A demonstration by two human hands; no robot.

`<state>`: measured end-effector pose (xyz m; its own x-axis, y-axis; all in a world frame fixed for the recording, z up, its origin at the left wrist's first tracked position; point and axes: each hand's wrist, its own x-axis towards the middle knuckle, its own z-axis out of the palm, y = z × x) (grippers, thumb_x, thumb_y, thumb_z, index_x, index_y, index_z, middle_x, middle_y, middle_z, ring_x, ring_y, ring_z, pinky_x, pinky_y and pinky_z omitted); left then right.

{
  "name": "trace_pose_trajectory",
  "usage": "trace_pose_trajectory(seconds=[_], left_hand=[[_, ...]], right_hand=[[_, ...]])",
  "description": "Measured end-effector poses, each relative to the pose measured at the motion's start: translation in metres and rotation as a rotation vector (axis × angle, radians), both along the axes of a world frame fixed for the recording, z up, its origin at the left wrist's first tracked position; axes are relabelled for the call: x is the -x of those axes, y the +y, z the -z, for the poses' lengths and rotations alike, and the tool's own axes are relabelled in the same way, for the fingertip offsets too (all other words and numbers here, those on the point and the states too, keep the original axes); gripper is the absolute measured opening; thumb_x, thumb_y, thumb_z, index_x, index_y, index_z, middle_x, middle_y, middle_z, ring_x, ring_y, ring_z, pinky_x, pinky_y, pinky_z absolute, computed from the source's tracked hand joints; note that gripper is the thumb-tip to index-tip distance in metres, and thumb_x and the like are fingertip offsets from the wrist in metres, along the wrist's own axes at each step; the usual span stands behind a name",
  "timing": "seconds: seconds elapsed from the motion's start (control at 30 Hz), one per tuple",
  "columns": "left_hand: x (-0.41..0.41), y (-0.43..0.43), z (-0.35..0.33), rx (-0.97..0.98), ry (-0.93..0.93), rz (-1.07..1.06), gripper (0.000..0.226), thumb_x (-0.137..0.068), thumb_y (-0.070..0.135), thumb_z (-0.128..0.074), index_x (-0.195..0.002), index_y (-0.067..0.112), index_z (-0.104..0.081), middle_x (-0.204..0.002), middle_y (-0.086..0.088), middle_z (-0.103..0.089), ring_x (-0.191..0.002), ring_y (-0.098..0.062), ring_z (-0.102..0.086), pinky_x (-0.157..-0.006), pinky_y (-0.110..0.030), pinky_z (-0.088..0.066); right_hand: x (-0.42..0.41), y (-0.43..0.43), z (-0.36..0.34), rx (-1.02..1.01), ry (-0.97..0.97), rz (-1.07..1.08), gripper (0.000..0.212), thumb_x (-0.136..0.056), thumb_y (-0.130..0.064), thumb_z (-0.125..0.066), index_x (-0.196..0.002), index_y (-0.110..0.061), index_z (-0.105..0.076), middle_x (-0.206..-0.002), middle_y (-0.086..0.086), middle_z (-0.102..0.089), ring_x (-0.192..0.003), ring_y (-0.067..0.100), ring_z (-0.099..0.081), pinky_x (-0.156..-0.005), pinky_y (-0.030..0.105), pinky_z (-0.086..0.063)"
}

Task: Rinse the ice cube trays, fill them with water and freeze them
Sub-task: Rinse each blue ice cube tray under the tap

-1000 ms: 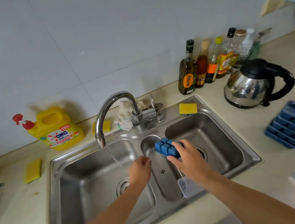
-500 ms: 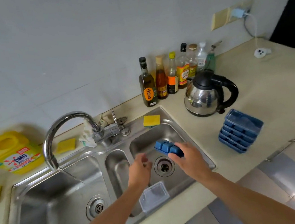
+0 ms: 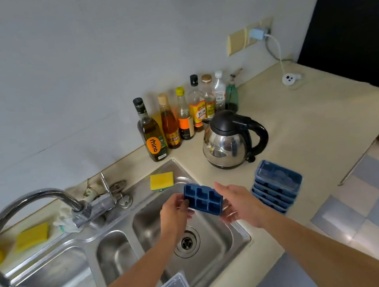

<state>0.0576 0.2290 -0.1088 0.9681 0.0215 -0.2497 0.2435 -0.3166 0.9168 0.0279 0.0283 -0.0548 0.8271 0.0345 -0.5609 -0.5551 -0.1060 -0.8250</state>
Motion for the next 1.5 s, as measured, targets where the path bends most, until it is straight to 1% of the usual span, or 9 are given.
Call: trace_pose_trajectory(seconds=[0.13, 0.27, 0.47, 0.57, 0.73, 0.83, 1.07, 1.2, 1.5], left_hand=[[-0.026, -0.016, 0.007, -0.115, 0.043, 0.123, 0.016, -0.102, 0.013, -0.056, -0.099, 0.017, -0.071, -0.085, -0.002, -0.076, -0.077, -0.023, -0.073, -0.073, -0.039, -0.061], [-0.039, -0.038, 0.014, -0.294, 0.07, 0.248, 0.026, -0.097, 0.012, -0.06, -0.081, 0.03, -0.07, -0.078, 0.003, -0.074, -0.073, -0.016, -0.072, -0.074, -0.035, -0.062], [-0.058, -0.087, 0.029, -0.35, 0.204, 0.212, 0.012, -0.095, 0.007, -0.063, -0.098, 0.007, -0.074, -0.085, -0.008, -0.072, -0.078, -0.025, -0.072, -0.078, -0.041, -0.063], [-0.066, -0.108, 0.031, -0.382, 0.26, 0.146, 0.013, -0.097, 0.006, -0.059, -0.099, 0.006, -0.072, -0.091, -0.014, -0.072, -0.081, -0.029, -0.073, -0.079, -0.046, -0.063], [-0.071, -0.13, 0.036, -0.498, 0.253, 0.074, 0.019, -0.096, 0.007, -0.057, -0.104, 0.008, -0.074, -0.097, -0.013, -0.073, -0.091, -0.03, -0.072, -0.087, -0.045, -0.06], [-0.07, -0.136, 0.04, -0.497, 0.274, 0.011, 0.017, -0.094, 0.007, -0.057, -0.101, 0.004, -0.073, -0.098, -0.015, -0.073, -0.092, -0.032, -0.071, -0.087, -0.045, -0.06], [-0.035, -0.137, 0.026, -0.293, 0.296, -0.182, 0.017, -0.097, 0.019, -0.06, -0.086, 0.008, -0.065, -0.08, -0.012, -0.073, -0.075, -0.026, -0.074, -0.076, -0.041, -0.063], [-0.004, -0.127, 0.006, -0.168, 0.229, -0.229, 0.008, -0.102, 0.024, -0.057, -0.099, 0.017, -0.06, -0.095, -0.007, -0.07, -0.086, -0.026, -0.072, -0.078, -0.04, -0.062], [0.059, -0.075, -0.035, 0.443, 0.188, -0.332, 0.044, -0.107, 0.045, -0.042, -0.109, 0.012, -0.07, -0.097, -0.01, -0.074, -0.08, -0.024, -0.07, -0.074, -0.04, -0.058]], right_hand=[[-0.023, -0.025, -0.014, 0.39, -0.195, 0.002, 0.043, -0.096, -0.052, -0.057, -0.119, -0.016, -0.058, -0.1, 0.002, -0.071, -0.079, 0.016, -0.07, -0.063, 0.027, -0.057], [-0.03, -0.055, -0.026, 0.519, -0.377, 0.021, 0.032, -0.095, -0.048, -0.06, -0.112, -0.021, -0.064, -0.096, -0.009, -0.07, -0.091, 0.011, -0.065, -0.069, 0.022, -0.048], [-0.046, -0.111, -0.032, 0.752, -0.608, -0.11, 0.041, -0.097, -0.049, -0.059, -0.123, -0.017, -0.063, -0.108, -0.007, -0.062, -0.091, 0.003, -0.054, -0.08, 0.022, -0.043], [-0.048, -0.138, -0.022, 0.898, -0.571, -0.273, 0.055, -0.094, -0.058, -0.055, -0.133, -0.019, -0.056, -0.125, -0.001, -0.058, -0.112, 0.015, -0.051, -0.096, 0.033, -0.045], [-0.045, -0.169, -0.016, 0.944, -0.39, -0.498, 0.087, -0.07, -0.084, -0.038, -0.134, -0.025, -0.046, -0.131, 0.001, -0.052, -0.116, 0.021, -0.051, -0.096, 0.042, -0.046], [-0.041, -0.179, -0.008, 0.929, -0.358, -0.608, 0.086, -0.071, -0.084, -0.05, -0.137, -0.03, -0.037, -0.132, 0.001, -0.049, -0.115, 0.02, -0.05, -0.094, 0.042, -0.05], [-0.042, -0.172, -0.006, 1.001, -0.478, -0.653, 0.075, -0.077, -0.067, -0.068, -0.132, -0.024, -0.04, -0.126, 0.0, -0.046, -0.11, 0.021, -0.052, -0.078, 0.034, -0.042], [-0.046, -0.152, -0.025, 0.921, -0.575, -0.595, 0.066, -0.079, -0.062, -0.07, -0.127, -0.024, -0.044, -0.122, -0.002, -0.049, -0.102, 0.017, -0.053, -0.077, 0.032, -0.044], [-0.038, -0.028, -0.044, 0.598, -0.611, -0.615, 0.063, -0.077, -0.059, -0.073, -0.121, -0.027, -0.042, -0.108, -0.008, -0.058, -0.089, 0.014, -0.06, -0.066, 0.026, -0.044]])
